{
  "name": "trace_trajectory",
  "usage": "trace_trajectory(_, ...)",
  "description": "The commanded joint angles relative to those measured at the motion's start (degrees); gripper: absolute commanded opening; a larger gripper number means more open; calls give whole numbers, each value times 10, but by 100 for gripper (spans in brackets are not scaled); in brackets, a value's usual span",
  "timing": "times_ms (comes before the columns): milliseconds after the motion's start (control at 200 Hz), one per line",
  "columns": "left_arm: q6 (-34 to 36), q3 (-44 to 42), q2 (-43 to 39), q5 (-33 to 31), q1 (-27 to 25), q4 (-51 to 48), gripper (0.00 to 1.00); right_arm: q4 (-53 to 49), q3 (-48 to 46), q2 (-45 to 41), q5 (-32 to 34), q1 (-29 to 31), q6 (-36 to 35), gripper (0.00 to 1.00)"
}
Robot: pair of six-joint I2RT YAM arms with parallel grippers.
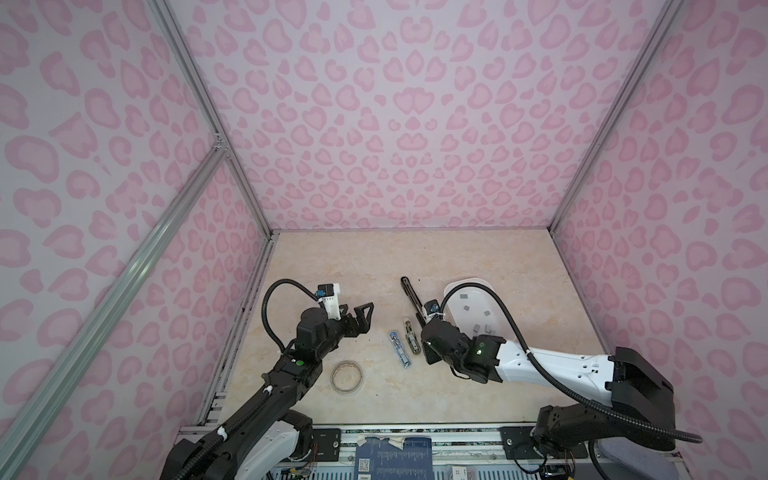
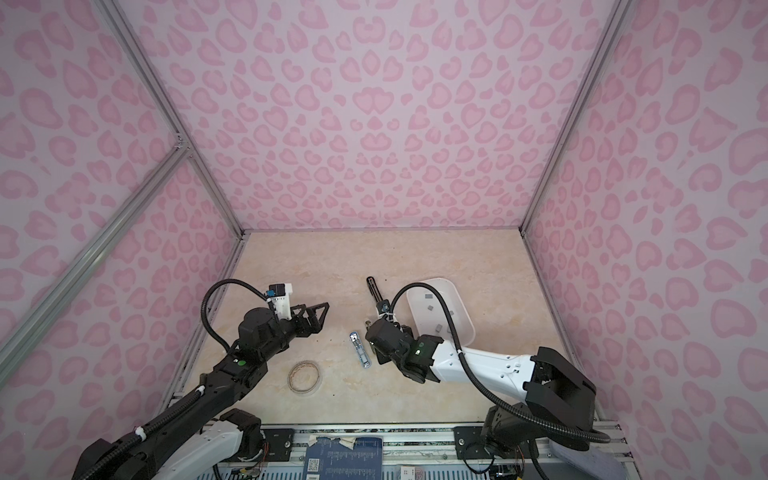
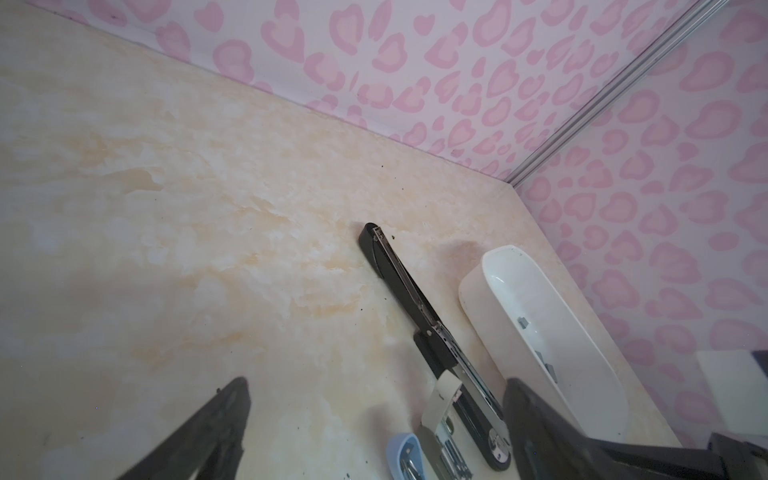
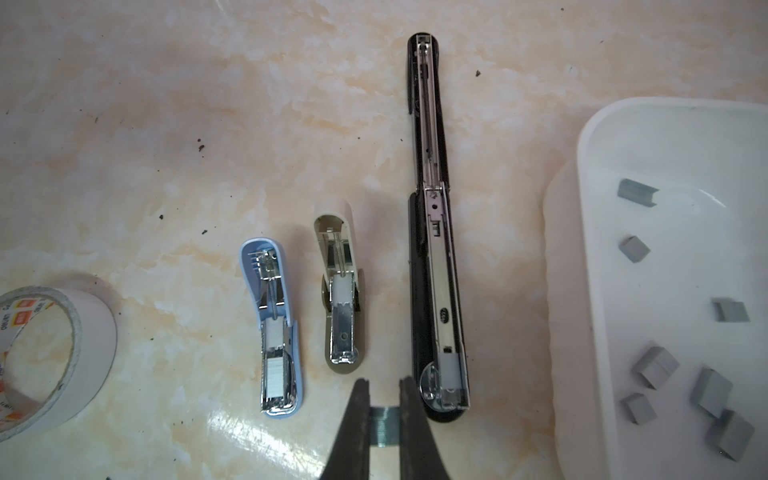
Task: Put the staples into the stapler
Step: 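Lift the staple strip with the right gripper and carry it over the beige mini stapler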
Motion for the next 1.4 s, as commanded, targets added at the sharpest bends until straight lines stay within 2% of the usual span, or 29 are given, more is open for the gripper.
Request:
trace_trajectory(0,5,-4,-27,-3,0,6,96,7,11,6,21,10,15,7)
trace_trajectory(425,-8,-15,-65,-5,0,-28,96,-56,34,3,51,25,44,6)
trace_trajectory(695,-21,-40,-91,14,0,-31,96,-38,-11,-11,42,38,75,6)
trace_trajectory(1015,-1,-52,-128,-5,0,-58,96,-20,-36,-20,42,48,82,6)
trace_trajectory(1190,24,-36,-140,3,0,-88,96,-3,-21,11,53,46,67,6)
trace_trajectory(1395,32,-30,-135,-21,0,-81,96,7,32,73,41,40,35,4)
